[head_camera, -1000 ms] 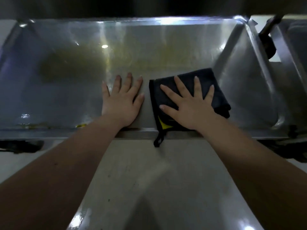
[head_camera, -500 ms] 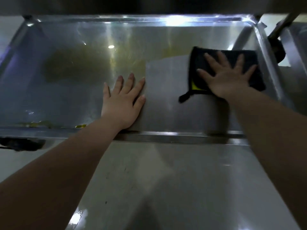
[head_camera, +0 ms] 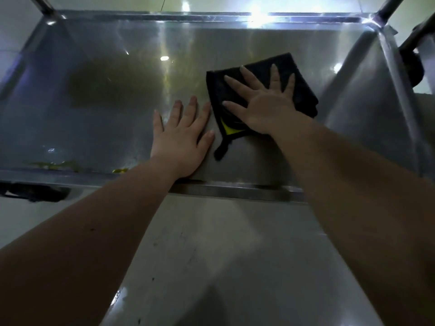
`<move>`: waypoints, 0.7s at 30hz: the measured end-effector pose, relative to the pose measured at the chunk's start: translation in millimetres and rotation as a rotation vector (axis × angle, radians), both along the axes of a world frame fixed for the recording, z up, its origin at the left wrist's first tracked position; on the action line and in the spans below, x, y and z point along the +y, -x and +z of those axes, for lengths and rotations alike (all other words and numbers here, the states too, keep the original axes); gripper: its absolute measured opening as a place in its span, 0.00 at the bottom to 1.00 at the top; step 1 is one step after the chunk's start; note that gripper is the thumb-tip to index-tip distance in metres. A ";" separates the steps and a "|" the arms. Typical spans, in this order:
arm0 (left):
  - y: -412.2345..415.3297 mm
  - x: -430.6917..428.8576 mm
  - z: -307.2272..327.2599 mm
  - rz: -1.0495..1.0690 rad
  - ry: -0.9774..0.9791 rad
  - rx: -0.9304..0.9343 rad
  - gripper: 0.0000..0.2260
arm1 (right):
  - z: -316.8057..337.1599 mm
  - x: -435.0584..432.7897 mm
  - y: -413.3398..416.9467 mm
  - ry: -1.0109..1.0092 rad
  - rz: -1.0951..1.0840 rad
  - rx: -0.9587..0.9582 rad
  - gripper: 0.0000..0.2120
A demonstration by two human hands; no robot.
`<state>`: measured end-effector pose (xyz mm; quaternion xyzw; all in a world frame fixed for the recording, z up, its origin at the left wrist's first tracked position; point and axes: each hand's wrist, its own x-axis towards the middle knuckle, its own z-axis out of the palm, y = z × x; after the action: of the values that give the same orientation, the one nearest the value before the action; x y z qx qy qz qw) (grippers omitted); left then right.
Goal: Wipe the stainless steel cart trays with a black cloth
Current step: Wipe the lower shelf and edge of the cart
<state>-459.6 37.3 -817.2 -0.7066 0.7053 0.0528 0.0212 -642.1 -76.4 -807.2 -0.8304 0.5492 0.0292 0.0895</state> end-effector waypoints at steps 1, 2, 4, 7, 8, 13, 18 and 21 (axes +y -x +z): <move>0.4 -0.1 0.1 -0.002 0.002 0.000 0.28 | -0.1 -7.7 14.4 0.010 -0.009 -0.007 0.31; 0.8 -0.1 0.3 -0.001 0.004 0.000 0.28 | 0.4 -16.2 32.4 0.011 -0.045 -0.009 0.31; 1.7 -1.1 0.4 0.004 0.005 0.002 0.28 | 1.8 -32.5 72.6 -0.008 -0.203 0.000 0.32; 5.6 -3.3 -1.5 0.010 0.003 0.000 0.28 | 1.8 -41.7 115.4 -0.040 -0.424 0.043 0.34; 6.6 -4.2 -2.1 0.009 0.002 -0.001 0.28 | 1.7 -40.8 117.9 -0.041 -0.460 0.042 0.35; 5.3 -5.5 -3.5 0.006 0.003 -0.020 0.29 | 2.9 -18.8 43.7 -0.013 -0.346 0.007 0.32; 1.1 -3.5 -1.2 0.006 0.001 -0.019 0.29 | -3.4 8.7 -11.8 0.017 -0.013 0.027 0.31; 1.6 -2.5 1.6 0.013 -0.007 0.015 0.28 | 0.6 -13.4 51.9 0.021 -0.104 -0.001 0.31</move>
<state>-461.2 34.7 -815.5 -0.7107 0.7006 0.0605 0.0179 -693.9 -89.8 -806.6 -0.8017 0.5917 0.0183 0.0824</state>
